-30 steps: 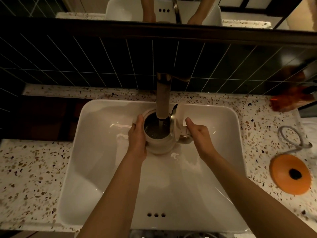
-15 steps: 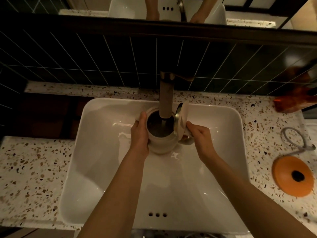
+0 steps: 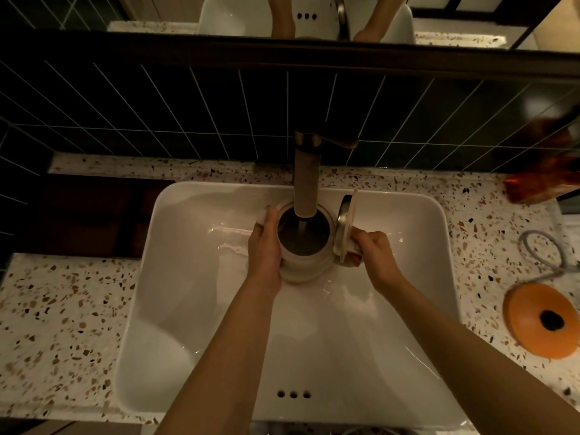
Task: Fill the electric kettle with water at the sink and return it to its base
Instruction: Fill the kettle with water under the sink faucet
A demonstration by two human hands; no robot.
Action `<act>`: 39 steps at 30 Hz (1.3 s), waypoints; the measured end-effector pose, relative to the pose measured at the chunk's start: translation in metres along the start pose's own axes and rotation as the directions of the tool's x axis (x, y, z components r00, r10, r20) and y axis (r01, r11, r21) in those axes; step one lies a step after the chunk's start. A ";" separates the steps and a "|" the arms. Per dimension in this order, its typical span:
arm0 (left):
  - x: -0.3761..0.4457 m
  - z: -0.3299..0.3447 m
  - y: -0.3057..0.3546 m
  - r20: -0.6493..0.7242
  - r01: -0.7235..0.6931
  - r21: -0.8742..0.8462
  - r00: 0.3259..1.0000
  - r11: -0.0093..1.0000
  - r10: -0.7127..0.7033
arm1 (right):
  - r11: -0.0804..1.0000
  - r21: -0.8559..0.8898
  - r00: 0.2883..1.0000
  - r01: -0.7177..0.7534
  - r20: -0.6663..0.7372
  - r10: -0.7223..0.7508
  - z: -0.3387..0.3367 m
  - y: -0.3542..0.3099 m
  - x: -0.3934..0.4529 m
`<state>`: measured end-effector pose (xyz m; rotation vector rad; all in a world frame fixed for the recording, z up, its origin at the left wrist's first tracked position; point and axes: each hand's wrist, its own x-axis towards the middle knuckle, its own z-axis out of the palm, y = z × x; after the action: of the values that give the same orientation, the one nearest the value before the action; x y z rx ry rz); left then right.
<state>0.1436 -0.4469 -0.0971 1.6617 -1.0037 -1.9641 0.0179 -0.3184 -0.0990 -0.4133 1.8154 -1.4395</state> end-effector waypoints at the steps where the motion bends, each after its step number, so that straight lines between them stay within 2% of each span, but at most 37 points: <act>1: -0.001 0.000 0.000 0.005 -0.007 -0.005 1.000 1.000 0.007 | 1.000 -0.005 1.000 0.000 -0.007 0.000 0.001 -0.001 -0.001; 8: -0.002 -0.003 0.000 0.029 -0.017 0.023 0.999 1.000 0.016 | 0.999 0.035 0.999 -0.019 -0.029 0.020 0.007 -0.014 -0.006; 22: -0.002 -0.004 0.000 0.045 -0.026 0.039 0.999 0.999 0.024 | 0.999 -0.038 0.996 -0.023 -0.082 0.020 0.004 -0.001 0.001; 39: 0.001 -0.009 0.000 0.088 -0.038 0.012 0.995 0.999 0.037 | 0.999 0.000 0.997 -0.051 -0.050 0.050 0.008 -0.012 -0.003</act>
<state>0.1519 -0.4503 -0.0982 1.5649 -1.0746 -2.0251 0.0233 -0.3252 -0.0873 -0.3323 1.8538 -1.4257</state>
